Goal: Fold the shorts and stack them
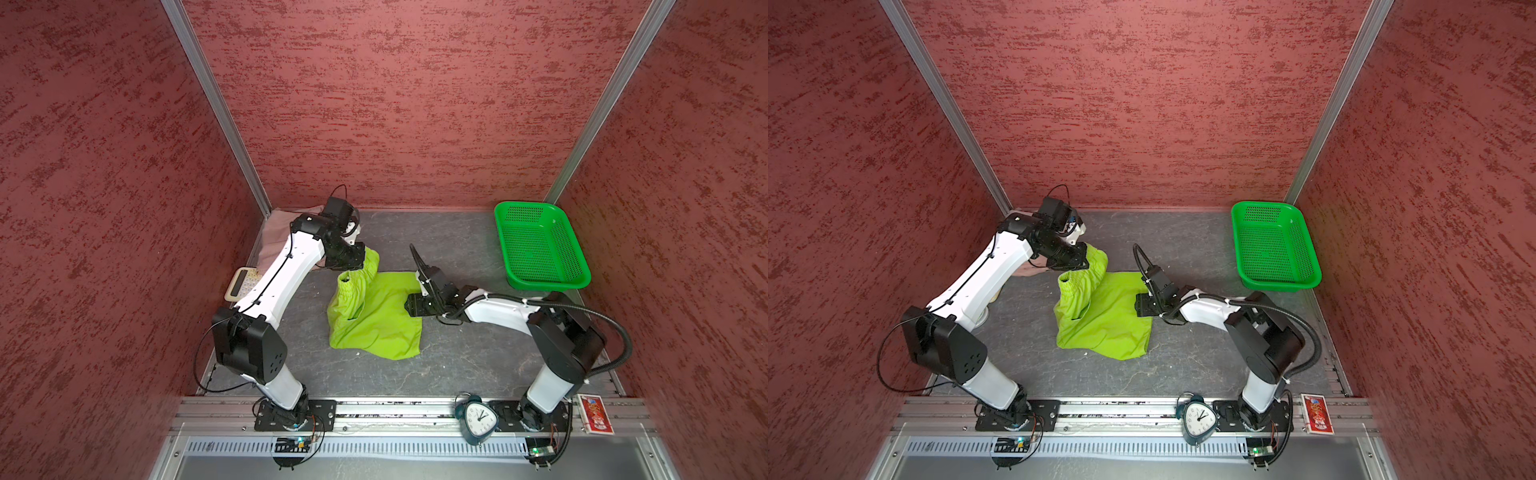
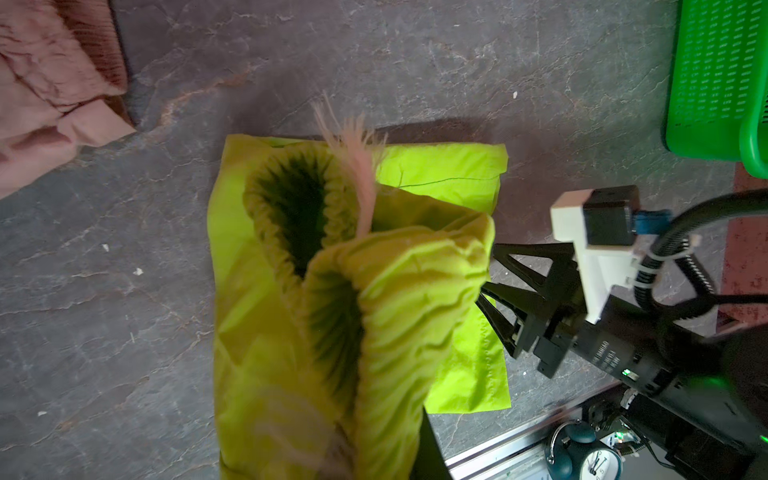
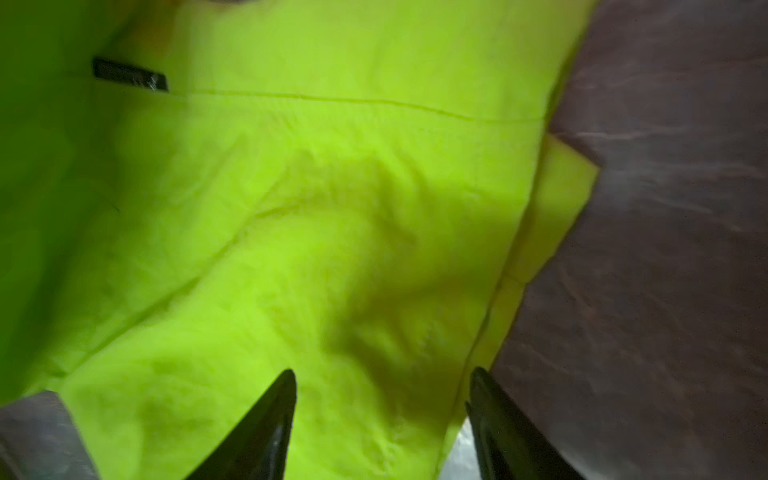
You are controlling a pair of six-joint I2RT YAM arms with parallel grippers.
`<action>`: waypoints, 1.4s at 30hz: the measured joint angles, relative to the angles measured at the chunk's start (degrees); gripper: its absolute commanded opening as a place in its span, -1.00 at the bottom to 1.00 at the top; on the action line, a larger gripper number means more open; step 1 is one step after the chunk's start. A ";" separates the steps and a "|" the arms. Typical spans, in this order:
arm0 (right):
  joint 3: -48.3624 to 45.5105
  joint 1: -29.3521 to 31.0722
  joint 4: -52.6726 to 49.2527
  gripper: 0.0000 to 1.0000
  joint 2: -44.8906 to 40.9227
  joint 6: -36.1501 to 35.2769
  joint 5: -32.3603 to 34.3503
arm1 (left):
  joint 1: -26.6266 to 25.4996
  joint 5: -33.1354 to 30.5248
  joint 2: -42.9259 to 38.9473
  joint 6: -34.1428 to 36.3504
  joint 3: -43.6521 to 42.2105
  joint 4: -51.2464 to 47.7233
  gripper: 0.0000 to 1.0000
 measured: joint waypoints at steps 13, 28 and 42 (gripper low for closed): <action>-13.29 -10.80 5.81 0.46 -13.53 8.85 -0.50 | -11.26 -1.07 7.30 -5.92 -0.48 4.98 -1.00; -9.92 -16.83 8.46 0.55 -9.64 7.32 -0.26 | -20.70 0.28 10.71 -10.75 -0.48 11.96 0.95; -2.69 -20.11 -7.37 0.51 -17.90 -4.31 -0.31 | -17.00 4.87 -1.68 -9.57 -3.93 18.56 0.99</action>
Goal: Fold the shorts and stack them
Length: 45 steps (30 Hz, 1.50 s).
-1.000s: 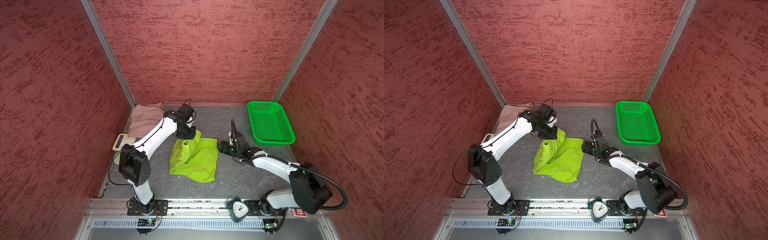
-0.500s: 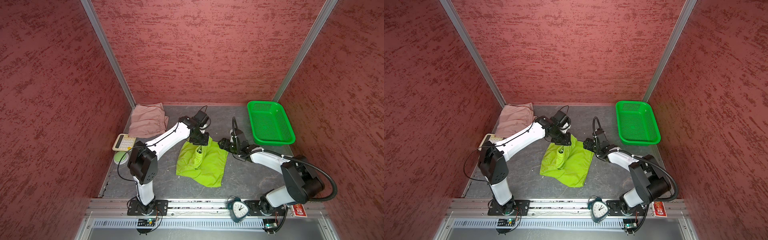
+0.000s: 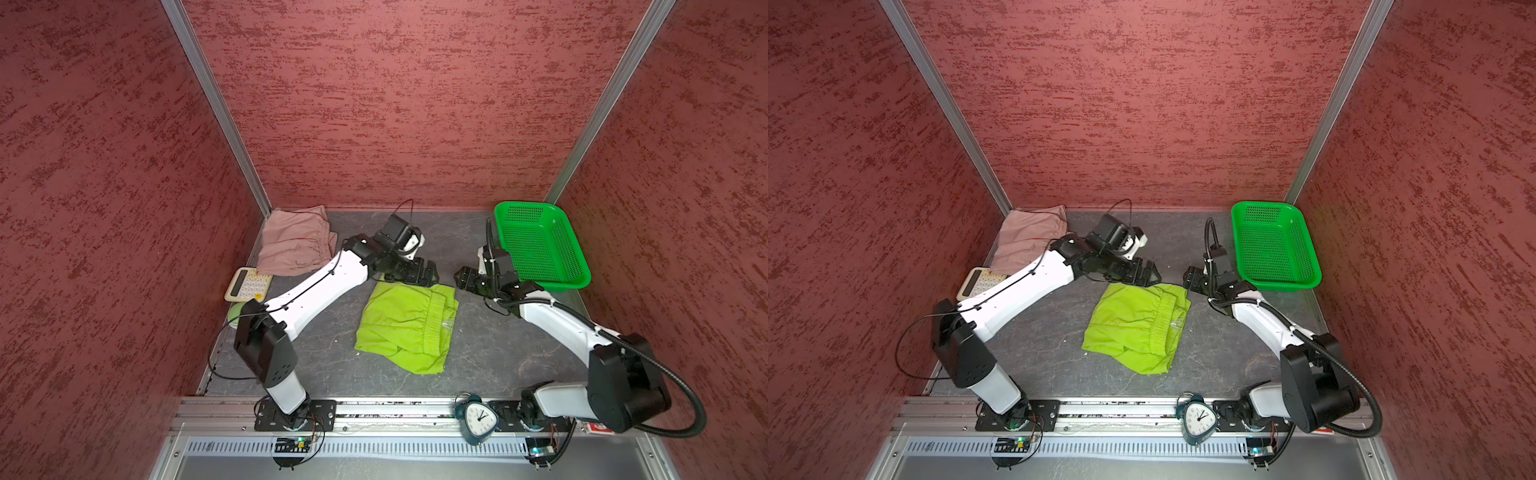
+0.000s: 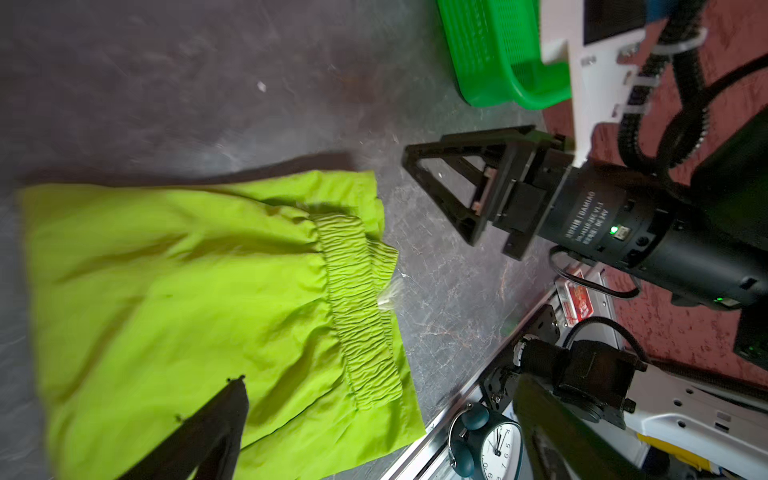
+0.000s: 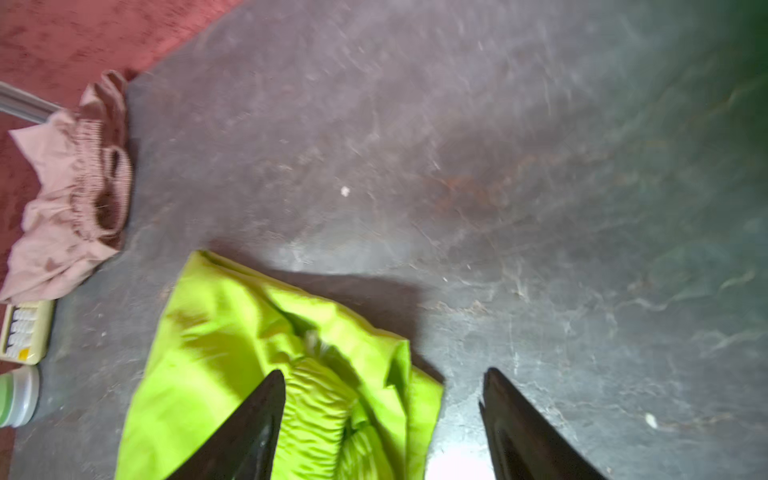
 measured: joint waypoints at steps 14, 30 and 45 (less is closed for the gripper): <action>-1.38 22.25 -1.38 -0.12 6.21 4.24 -7.48 | 26.53 -4.11 -10.21 2.49 -19.89 2.29 0.99; -2.62 12.48 -2.29 0.21 10.10 -1.73 -6.73 | 37.48 -14.27 11.74 10.23 -1.70 8.79 0.99; -5.22 12.52 2.54 0.28 -3.02 -3.80 -10.78 | 41.03 -14.47 38.66 11.13 17.18 9.38 0.99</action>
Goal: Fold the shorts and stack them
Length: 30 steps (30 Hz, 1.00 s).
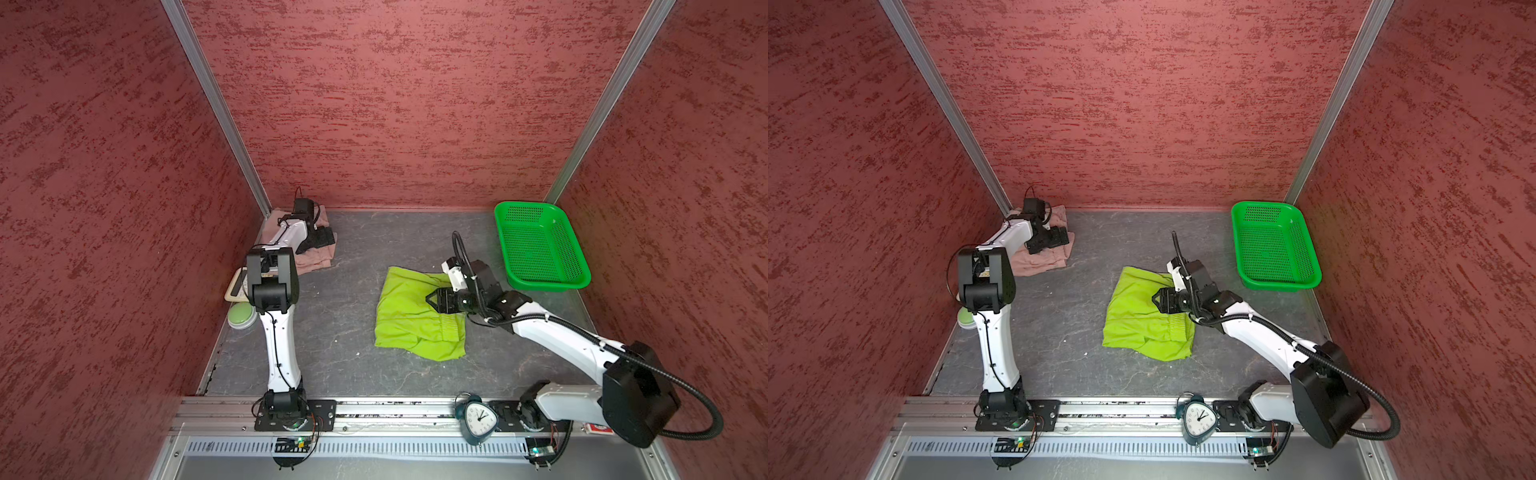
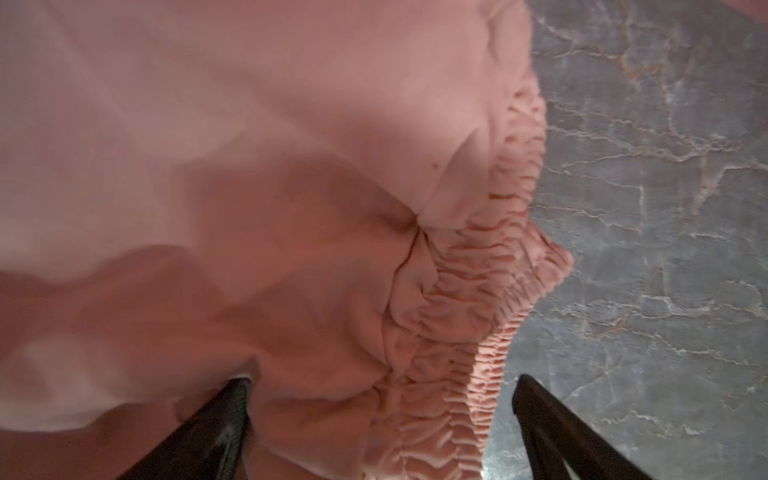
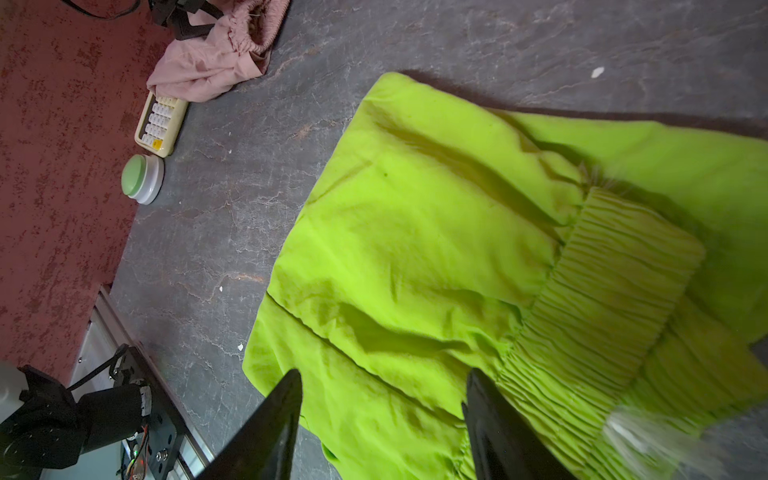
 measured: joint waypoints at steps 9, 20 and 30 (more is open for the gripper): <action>-0.26 -1.44 0.33 0.34 0.02 0.66 0.09 | 0.20 13.94 -5.46 -6.47 -12.17 8.92 0.99; -1.27 -8.33 -2.40 0.39 -1.20 0.17 0.35 | -11.34 25.27 -12.57 -17.64 -25.77 19.65 0.99; -2.75 -11.93 -13.11 0.67 -7.54 3.34 1.62 | -16.55 23.76 -15.65 -14.21 -26.62 10.91 0.99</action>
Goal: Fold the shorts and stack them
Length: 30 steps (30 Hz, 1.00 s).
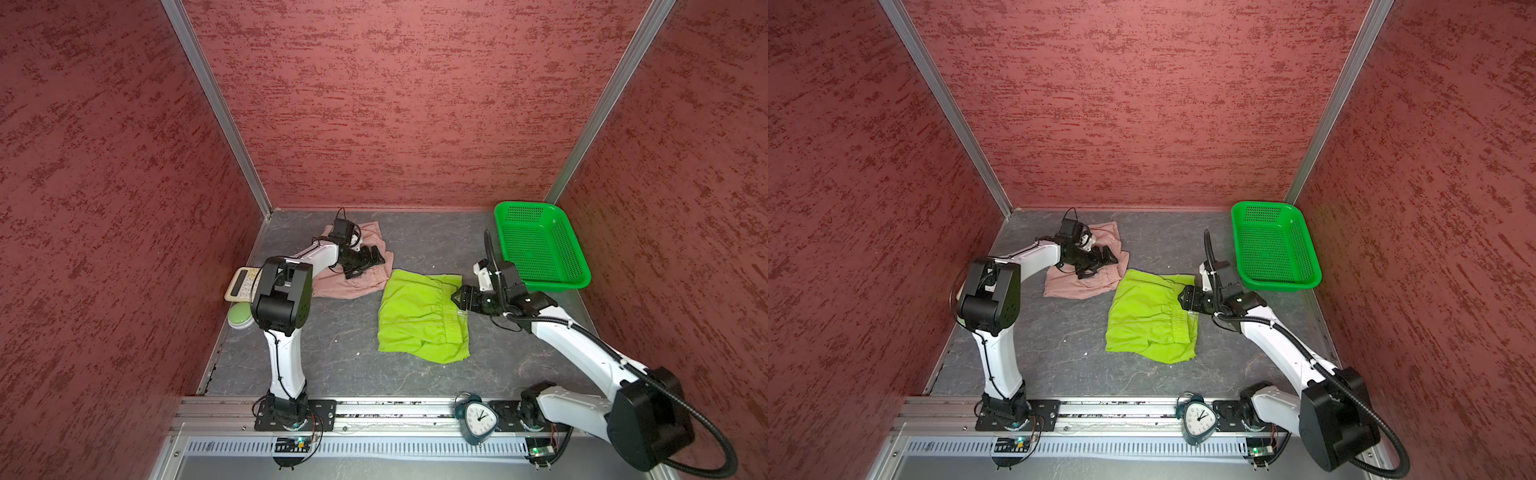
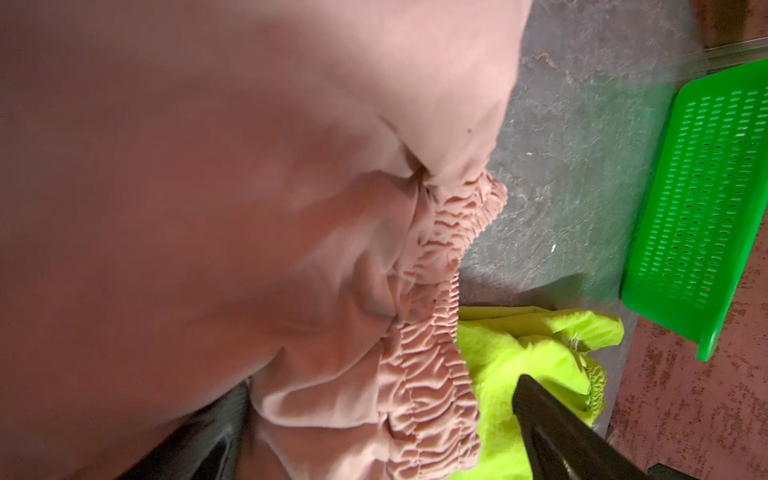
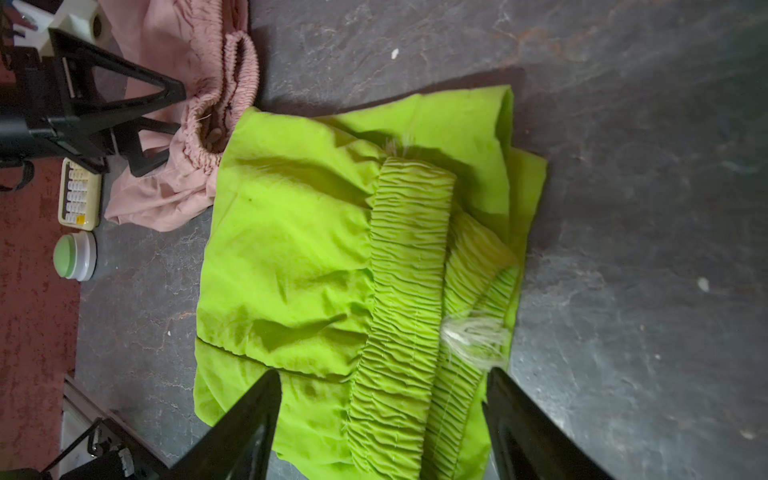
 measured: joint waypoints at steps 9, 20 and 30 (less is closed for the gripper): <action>-4.92 -0.09 -2.51 0.85 -1.49 1.92 -0.59 | -0.79 -4.22 -9.68 2.75 6.84 -8.98 0.99; -6.75 -0.09 1.66 0.98 4.28 1.75 -2.16 | -6.88 -1.38 -28.13 1.97 -19.06 -4.02 0.99; -8.94 -0.11 8.28 0.98 8.52 3.13 -4.26 | -11.96 1.11 -27.67 0.59 -30.56 4.31 0.99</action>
